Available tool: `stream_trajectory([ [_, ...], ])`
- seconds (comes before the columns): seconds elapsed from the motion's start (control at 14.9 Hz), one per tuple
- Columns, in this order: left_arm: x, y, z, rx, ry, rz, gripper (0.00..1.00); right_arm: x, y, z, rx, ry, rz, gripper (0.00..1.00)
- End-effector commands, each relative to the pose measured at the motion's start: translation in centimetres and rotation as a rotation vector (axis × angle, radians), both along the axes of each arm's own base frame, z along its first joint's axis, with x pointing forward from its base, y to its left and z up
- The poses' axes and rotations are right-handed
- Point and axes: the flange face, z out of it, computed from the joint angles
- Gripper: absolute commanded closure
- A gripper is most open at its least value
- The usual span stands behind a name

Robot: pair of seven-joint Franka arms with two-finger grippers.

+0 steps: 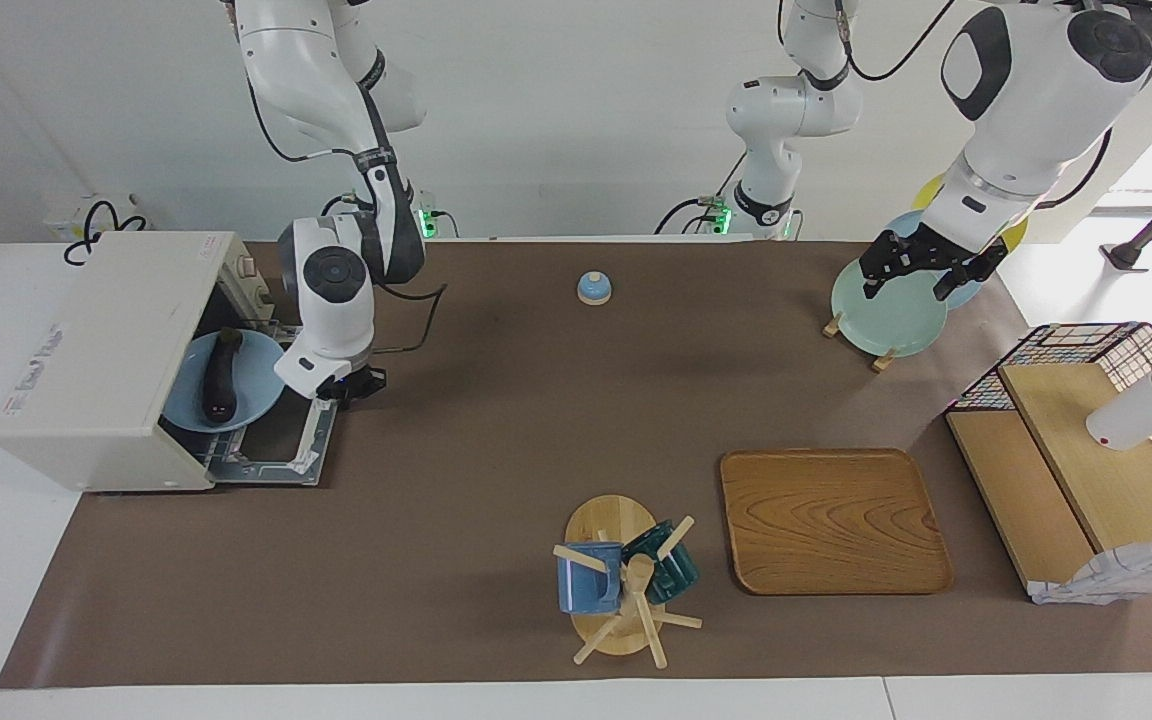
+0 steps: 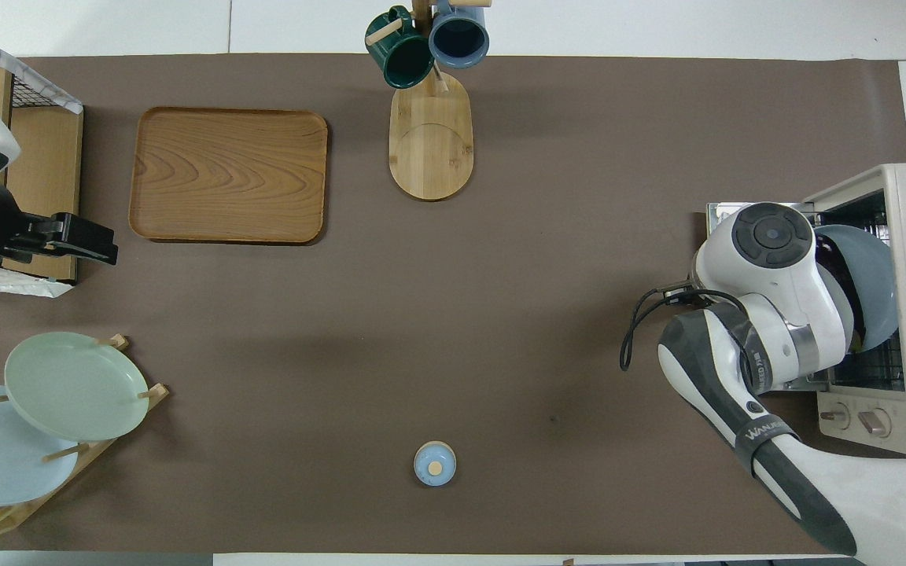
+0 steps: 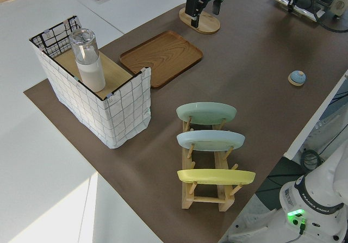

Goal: Put eggplant into oven
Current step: 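Push the oven door shut with the right gripper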

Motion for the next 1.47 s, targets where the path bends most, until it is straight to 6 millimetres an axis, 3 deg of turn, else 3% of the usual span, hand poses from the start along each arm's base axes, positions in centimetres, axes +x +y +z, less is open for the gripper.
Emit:
stream_trajectory([
  [0.0,-0.4,0.5,0.6,0.013,-0.002,-0.004,0.0,1.0,-2.0,2.5,-0.073,0.006,0.068,1.0],
  [0.2,-0.4,0.4,0.6,0.013,-0.004,-0.006,0.0,3.8,-5.0,8.3,-0.099,0.051,0.135,1.0],
  [0.33,-0.4,0.5,0.5,0.013,-0.002,-0.004,0.0,4.2,-7.3,10.6,-0.097,0.068,0.139,1.0],
  [0.6,-0.3,0.5,0.6,0.013,-0.004,-0.004,0.0,3.2,-13.9,13.4,-0.048,0.073,0.138,1.0],
  [0.87,-0.4,0.5,0.5,0.013,-0.002,-0.004,0.0,2.6,-14.6,14.7,-0.013,0.072,0.113,0.96],
  [0.94,-0.4,0.5,0.5,0.013,-0.002,-0.004,0.0,2.7,-13.9,15.4,0.026,0.049,0.09,0.8],
  [1.07,-0.4,0.4,0.6,0.013,-0.004,-0.006,0.0,3.5,-12.8,18.6,0.111,0.003,0.056,0.48],
  [1.14,-0.4,0.5,0.5,0.014,-0.001,-0.004,0.0,3.9,-12.4,21.0,0.171,-0.013,0.026,0.19],
  [1.21,-0.4,0.5,0.5,0.013,-0.002,-0.004,0.0,3.9,-11.9,23.1,0.211,-0.022,0.012,0.0],
  [1.41,-0.4,0.5,0.5,0.014,0.0,-0.004,0.0,2.7,-10.7,28.6,0.224,-0.044,0.022,0.0],
])
